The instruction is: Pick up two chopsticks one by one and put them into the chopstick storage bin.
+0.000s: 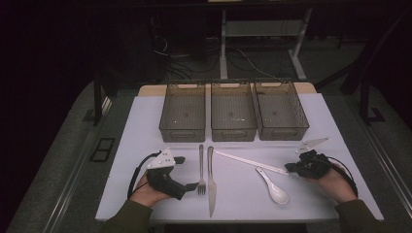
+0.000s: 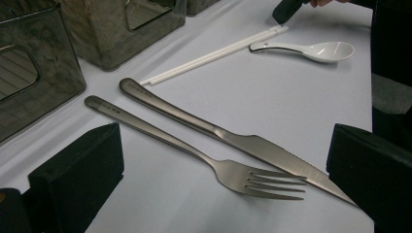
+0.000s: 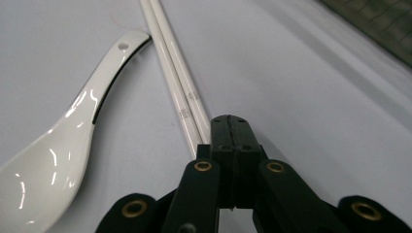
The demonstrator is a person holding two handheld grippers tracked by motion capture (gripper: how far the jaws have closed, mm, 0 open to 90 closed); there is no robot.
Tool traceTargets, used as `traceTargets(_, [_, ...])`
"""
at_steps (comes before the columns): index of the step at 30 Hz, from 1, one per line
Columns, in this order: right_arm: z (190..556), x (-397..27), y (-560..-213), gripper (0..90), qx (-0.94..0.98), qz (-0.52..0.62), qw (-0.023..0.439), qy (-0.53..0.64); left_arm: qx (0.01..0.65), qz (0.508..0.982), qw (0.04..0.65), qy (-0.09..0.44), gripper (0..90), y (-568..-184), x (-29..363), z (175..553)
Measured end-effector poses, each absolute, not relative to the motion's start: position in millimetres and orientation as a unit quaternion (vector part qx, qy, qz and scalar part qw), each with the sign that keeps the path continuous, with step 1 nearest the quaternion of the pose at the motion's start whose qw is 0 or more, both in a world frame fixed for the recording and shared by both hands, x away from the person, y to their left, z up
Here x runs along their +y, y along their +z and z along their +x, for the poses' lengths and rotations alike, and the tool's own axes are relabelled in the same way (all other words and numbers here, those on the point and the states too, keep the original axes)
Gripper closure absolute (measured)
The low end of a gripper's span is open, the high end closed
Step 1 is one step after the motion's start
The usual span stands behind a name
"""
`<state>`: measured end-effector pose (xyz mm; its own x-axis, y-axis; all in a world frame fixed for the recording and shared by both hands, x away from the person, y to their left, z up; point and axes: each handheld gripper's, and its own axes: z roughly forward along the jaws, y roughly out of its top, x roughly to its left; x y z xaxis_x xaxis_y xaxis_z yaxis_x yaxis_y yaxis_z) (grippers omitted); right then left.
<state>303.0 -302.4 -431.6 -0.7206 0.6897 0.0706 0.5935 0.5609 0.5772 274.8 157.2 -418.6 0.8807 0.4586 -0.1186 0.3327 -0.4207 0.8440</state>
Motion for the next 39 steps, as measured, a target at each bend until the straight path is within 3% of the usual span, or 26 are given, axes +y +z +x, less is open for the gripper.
traceTargets(4, [304.0,-305.0,-425.0,88.2,0.872,0.365,0.079,0.316,0.236,0.84,0.484,0.064,0.0,-418.9,157.1,275.0])
traceTargets(10, [308.3,-301.6,-413.7,66.4,0.859,0.355,0.076,0.362,0.238,0.84,0.484,0.063,0.0,-419.1,156.8,274.7])
traceTargets(17, [318.5,-288.6,-410.1,51.9,0.854,0.35,0.07,0.379,0.235,0.841,0.483,0.061,0.0,-419.6,156.9,275.8])
traceTargets(30, [340.5,-254.7,-414.3,57.9,0.865,0.323,0.058,0.38,0.238,0.84,0.485,0.06,0.0,-421.0,155.1,275.3])
traceTargets(31, [341.8,-250.5,-417.4,62.6,0.871,0.315,0.059,0.372,0.237,0.84,0.484,0.059,0.0,-421.1,155.1,275.3])
traceTargets(39, [341.3,-243.2,-427.6,74.7,0.885,0.301,0.047,0.352,0.236,0.84,0.485,0.059,0.0,-421.1,154.7,275.1])
